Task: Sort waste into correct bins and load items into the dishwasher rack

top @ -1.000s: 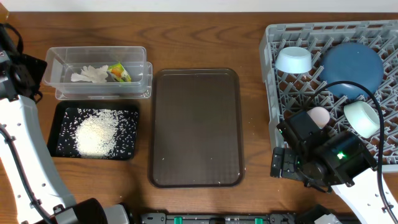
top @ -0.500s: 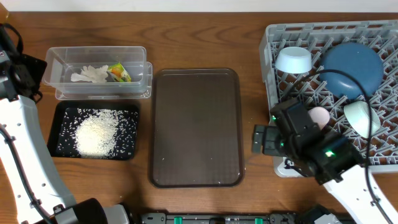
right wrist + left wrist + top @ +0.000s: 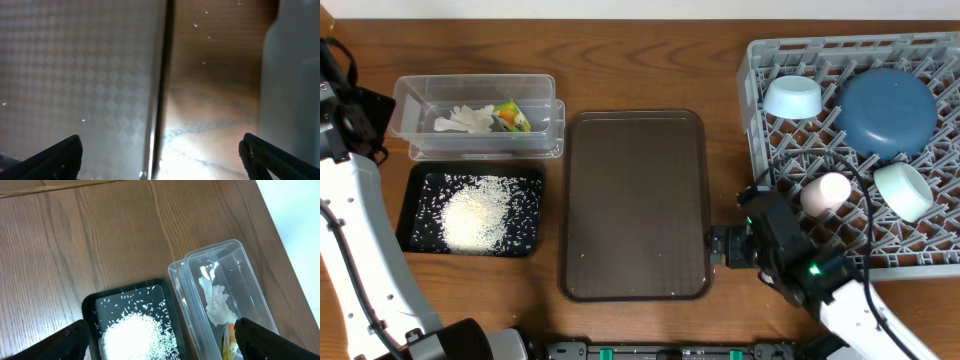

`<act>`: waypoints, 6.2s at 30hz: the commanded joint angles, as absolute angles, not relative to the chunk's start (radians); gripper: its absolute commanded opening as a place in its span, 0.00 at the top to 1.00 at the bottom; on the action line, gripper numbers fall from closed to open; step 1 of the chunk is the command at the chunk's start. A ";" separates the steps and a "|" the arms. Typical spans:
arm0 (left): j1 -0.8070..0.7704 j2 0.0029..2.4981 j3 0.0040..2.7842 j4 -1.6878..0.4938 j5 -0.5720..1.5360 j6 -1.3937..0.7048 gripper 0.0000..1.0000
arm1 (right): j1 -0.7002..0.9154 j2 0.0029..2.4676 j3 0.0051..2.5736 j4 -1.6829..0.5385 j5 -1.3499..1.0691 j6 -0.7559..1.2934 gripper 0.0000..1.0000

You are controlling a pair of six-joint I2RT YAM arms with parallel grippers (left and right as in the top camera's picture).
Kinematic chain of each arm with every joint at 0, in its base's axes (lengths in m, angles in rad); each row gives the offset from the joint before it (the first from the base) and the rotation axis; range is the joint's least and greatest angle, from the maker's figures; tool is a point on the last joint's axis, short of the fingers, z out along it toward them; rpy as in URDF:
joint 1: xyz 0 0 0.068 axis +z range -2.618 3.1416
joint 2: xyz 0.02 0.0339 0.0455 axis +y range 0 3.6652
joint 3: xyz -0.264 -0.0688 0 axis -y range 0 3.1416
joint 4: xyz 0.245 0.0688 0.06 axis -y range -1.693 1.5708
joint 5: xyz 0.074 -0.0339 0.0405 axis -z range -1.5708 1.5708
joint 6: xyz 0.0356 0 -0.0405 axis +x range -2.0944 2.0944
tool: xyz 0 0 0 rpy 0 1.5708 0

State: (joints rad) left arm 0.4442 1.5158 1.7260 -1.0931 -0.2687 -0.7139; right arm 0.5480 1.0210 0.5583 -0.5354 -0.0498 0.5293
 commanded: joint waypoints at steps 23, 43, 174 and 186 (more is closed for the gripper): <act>0.447 1.518 1.727 -1.095 -0.282 -0.716 0.05 | 0.190 0.263 0.051 -0.159 -0.262 0.290 0.01; 0.447 1.518 1.727 -1.095 -0.282 -0.716 0.05 | 0.078 0.005 0.050 0.042 -0.226 0.280 0.01; 0.178 1.030 1.703 -1.134 -0.282 -0.701 0.05 | 0.076 0.005 0.006 -0.067 -0.112 0.111 0.01; 0.125 0.890 1.468 -1.274 -0.255 -0.708 0.05 | 0.076 0.005 0.006 -0.067 -0.112 0.111 0.01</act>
State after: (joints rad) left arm 0.1493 0.9241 1.5623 -1.3014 -0.2611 -0.7074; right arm 0.0872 0.0120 0.0067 -0.0612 -0.1219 0.1238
